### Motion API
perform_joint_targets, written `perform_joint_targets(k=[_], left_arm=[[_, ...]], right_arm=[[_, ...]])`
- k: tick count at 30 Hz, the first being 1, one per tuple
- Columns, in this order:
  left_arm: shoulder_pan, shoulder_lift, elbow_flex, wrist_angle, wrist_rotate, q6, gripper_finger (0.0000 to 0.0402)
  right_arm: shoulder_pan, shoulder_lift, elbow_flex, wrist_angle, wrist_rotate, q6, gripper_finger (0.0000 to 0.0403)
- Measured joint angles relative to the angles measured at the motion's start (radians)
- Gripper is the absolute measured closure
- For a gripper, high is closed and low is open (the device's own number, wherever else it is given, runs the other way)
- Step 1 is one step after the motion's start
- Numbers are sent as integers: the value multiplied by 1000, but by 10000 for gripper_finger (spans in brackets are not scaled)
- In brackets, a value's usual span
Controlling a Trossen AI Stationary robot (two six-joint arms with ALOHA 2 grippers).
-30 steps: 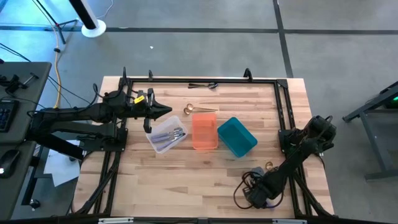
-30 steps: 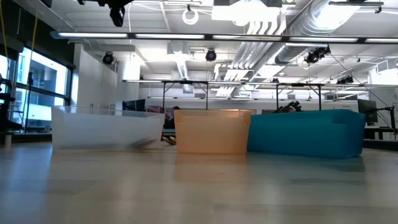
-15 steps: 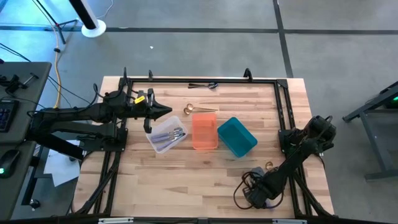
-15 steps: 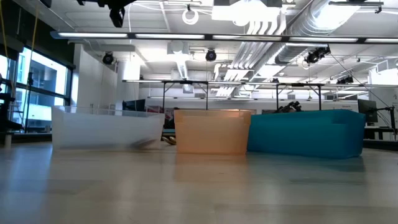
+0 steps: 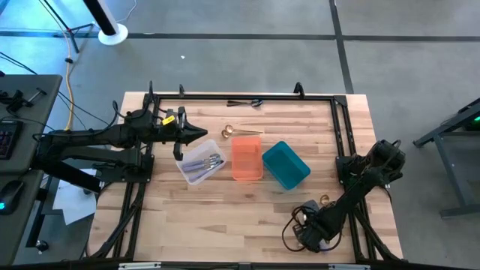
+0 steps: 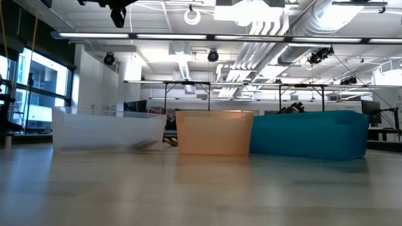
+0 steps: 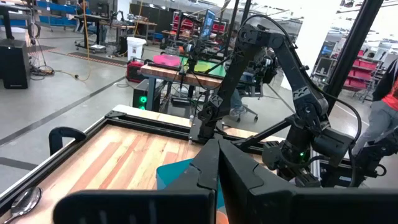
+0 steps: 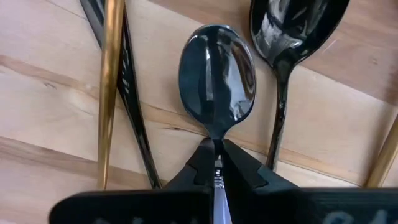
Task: Sort silverware by color (type)
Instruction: Put the purple spoon into the white bin
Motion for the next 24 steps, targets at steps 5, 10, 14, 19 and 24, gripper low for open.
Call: perform_joint_targets(k=[5,10,14,19,24], left_arm=[[0,0,0,0,0,0,402],[0,0,0,0,-6,0,401],[1,0,0,1,-11,0,401],[2,0,0,2,-11,0,402],[2,0,0,2,-16,0,401]], right_arm=[[0,-11,-2,0,5,0,401],[0,-36,-3,-10,12,-1,402],[0,-64,-3,-18,12,-25,403],[0,-116,-1,-42,50,-35,402],[0,-163,0,-97,89,-35,400]])
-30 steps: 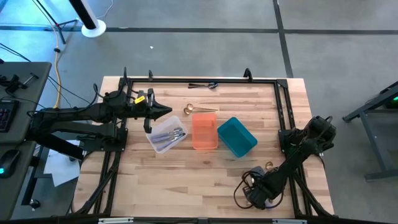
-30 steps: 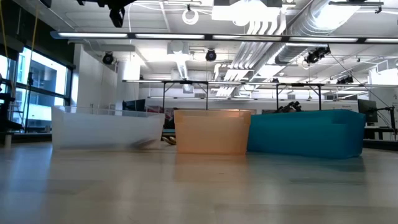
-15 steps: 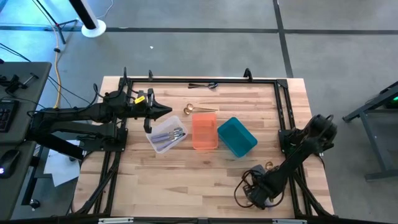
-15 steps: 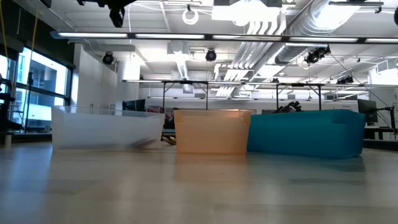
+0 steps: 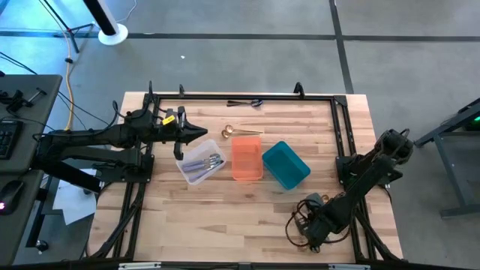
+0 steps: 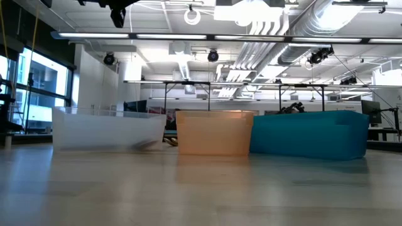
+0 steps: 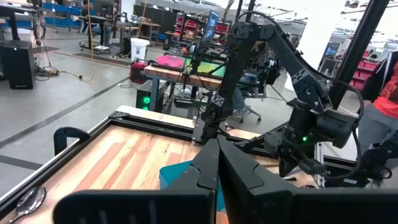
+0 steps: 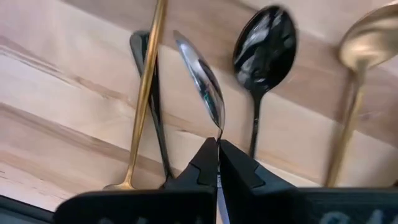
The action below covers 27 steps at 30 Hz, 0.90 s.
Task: Sort silverware by color (type)
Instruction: Put the purple spoon into the white bin
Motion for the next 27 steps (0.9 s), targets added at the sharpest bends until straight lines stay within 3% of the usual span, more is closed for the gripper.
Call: perform_joint_targets(k=[12,20,27], left_arm=[[0,0,0,0,-31,0,402],[0,0,1,82,-31,0,402],[0,-1,1,126,-30,0,402]], right_arm=[[-2,-86,0,-38,82,-49,402],[-64,-217,1,0,320,-332,403],[-165,-277,2,-29,274,-471,403]])
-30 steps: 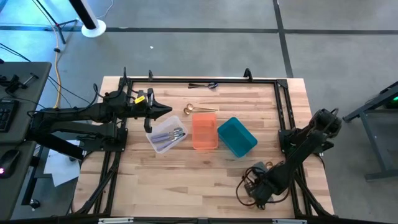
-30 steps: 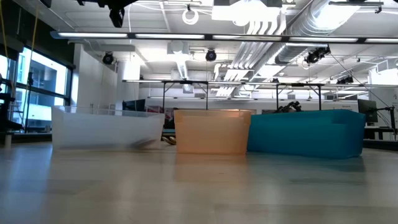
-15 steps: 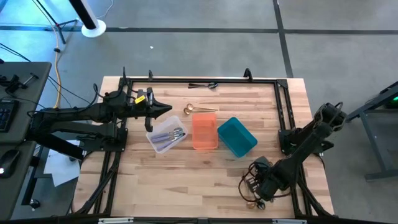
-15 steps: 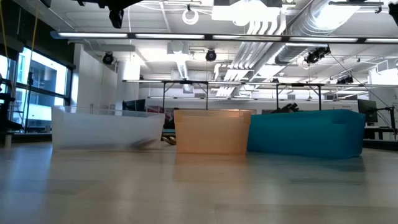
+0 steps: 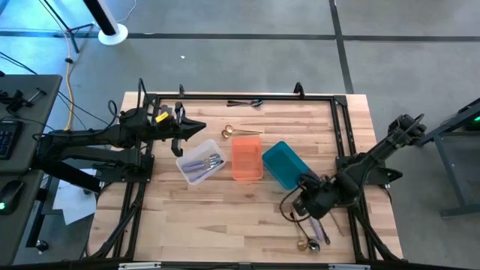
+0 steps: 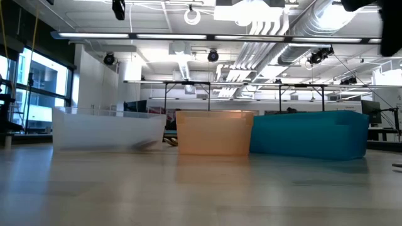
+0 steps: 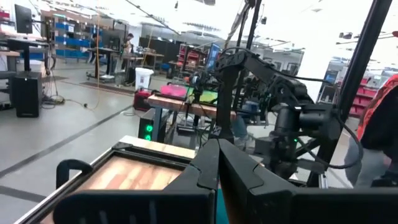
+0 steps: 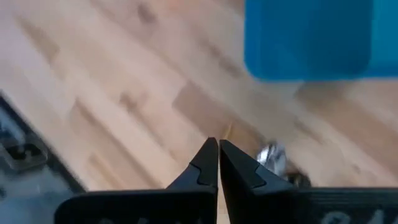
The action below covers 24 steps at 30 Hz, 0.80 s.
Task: Sort silverware by color (type)
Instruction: Put the purple spoon into the white bin
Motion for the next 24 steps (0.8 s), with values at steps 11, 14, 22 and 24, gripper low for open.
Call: perform_joint_targets(k=[11,14,22,24], left_arm=[[0,0,0,-6,-7,17,402],[0,0,0,-8,-8,17,401],[0,0,0,-7,-11,17,401],[0,0,0,-7,-11,17,401]], right_arm=[[86,54,-62,81,-357,141,403],[107,63,-170,273,-400,242,403],[129,61,-294,412,-337,477,397],[129,61,-307,419,-335,481,385]])
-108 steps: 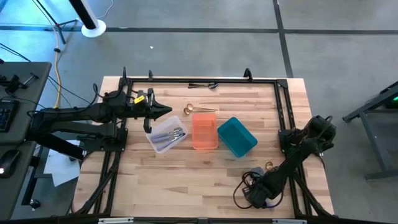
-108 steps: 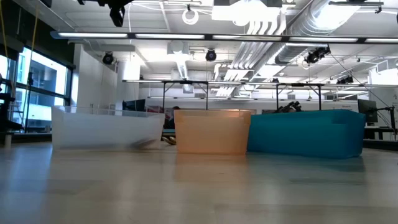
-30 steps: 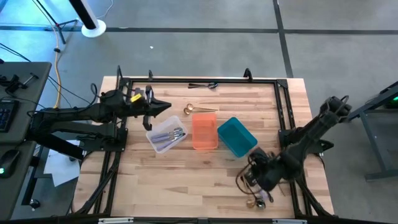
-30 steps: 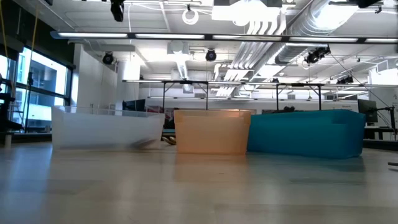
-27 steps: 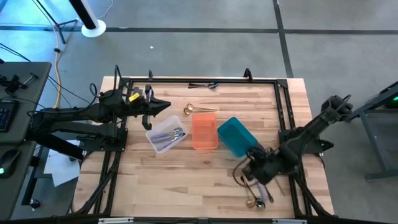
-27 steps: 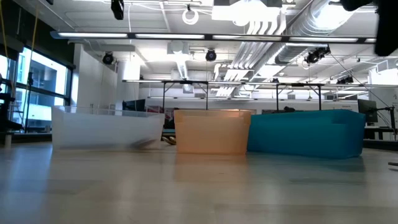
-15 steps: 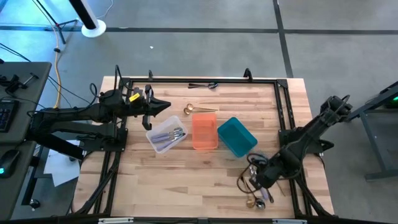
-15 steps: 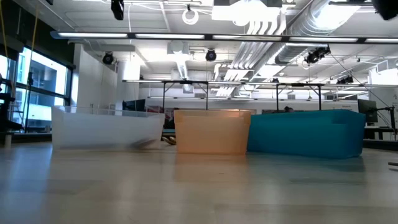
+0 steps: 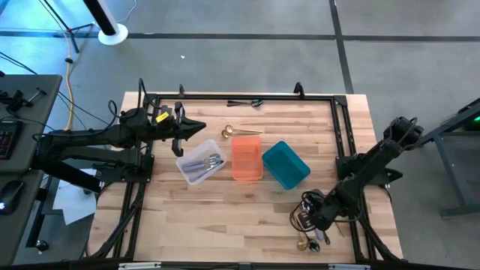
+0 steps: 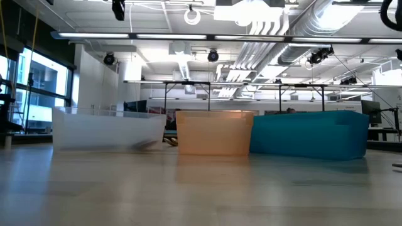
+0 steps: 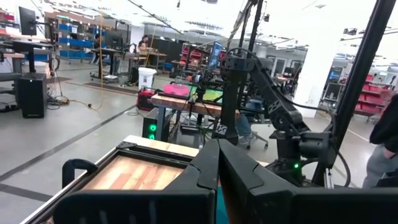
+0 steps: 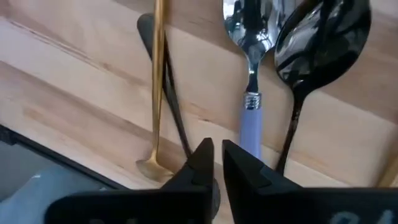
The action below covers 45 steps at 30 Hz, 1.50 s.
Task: Sort silverware by color (type)
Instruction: Put the purple spoon into the white bin
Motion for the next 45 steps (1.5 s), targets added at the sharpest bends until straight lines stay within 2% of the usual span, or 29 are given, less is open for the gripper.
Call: perform_joint_targets(k=[8,11,18,23,30,36,38,45], left_arm=[[0,0,0,0,0,0,402],[0,0,0,0,-2,1,401],[0,0,0,-1,-8,0,401],[1,0,0,-1,-8,0,402],[1,0,-1,-1,-8,2,402],[1,0,-1,-1,-7,0,402],[1,0,-1,-1,-7,0,402],[1,0,-1,-1,-7,-1,401]], right_arm=[[-13,6,-23,-33,12,26,287],[-27,20,-23,-5,20,26,270],[-36,93,-15,53,3,27,270],[-36,83,25,-30,79,17,269],[-36,81,71,-62,75,0,269],[-36,80,85,-218,50,50,269],[-36,80,75,-217,23,57,269],[-36,87,60,-147,37,78,270]])
